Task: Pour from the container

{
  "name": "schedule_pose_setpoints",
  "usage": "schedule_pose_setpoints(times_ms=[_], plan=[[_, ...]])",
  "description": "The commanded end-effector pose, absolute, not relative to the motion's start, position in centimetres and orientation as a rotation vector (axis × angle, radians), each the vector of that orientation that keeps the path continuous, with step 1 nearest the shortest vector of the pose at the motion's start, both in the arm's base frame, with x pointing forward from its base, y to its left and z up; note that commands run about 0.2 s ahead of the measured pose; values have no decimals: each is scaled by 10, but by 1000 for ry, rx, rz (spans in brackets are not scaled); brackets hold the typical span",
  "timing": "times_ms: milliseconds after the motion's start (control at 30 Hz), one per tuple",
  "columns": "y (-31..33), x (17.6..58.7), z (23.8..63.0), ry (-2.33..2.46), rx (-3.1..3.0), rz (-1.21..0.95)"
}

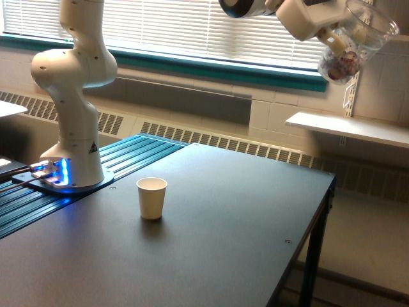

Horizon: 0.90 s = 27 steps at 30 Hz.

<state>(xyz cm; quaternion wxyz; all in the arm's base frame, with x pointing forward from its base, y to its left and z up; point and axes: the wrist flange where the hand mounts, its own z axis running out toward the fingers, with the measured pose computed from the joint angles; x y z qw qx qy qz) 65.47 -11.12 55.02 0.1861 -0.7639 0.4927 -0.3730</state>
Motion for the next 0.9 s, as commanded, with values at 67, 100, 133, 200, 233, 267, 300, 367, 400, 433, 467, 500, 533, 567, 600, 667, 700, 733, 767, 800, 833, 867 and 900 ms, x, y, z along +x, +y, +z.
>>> schedule_pose_setpoints(times_ms=[67, 100, 133, 200, 233, 267, 300, 367, 400, 433, 467, 500, 533, 567, 600, 667, 700, 733, 767, 800, 833, 867, 900], plan=[[-104, 653, 533, 1284, -2389, -944], [-104, 653, 532, 1277, -2400, -940], [-104, 653, 532, 1268, -2407, -943], [-109, 650, 531, 1246, -2450, -956], [-109, 649, 531, 1235, -2466, -960], [-110, 647, 530, 1217, -2494, -969], [-110, 646, 528, 1195, -2528, -974], [-112, 642, 524, 1184, -2566, -952], [-115, 639, 521, 1199, -2558, -927], [-118, 636, 518, 1210, -2557, -908], [-120, 633, 515, 1199, -2588, -900], [-121, 631, 511, 1177, -2625, -901], [-121, 628, 507, 1156, -2663, -896], [-121, 624, 502, 1136, -2703, -884], [-121, 618, 497, 1149, -2716, -867], [-121, 609, 491, 1199, -2704, -843], [-120, 603, 486, 1230, -2707, -828], [-117, 597, 484, 1253, -2710, -819], [-114, 592, 483, 1263, -2713, -816], [-110, 587, 482, 1275, -2714, -812], [-106, 582, 481, 1288, -2709, -803], [-102, 576, 479, 1290, -2711, -795], [-98, 571, 477, 1290, -2715, -787]])
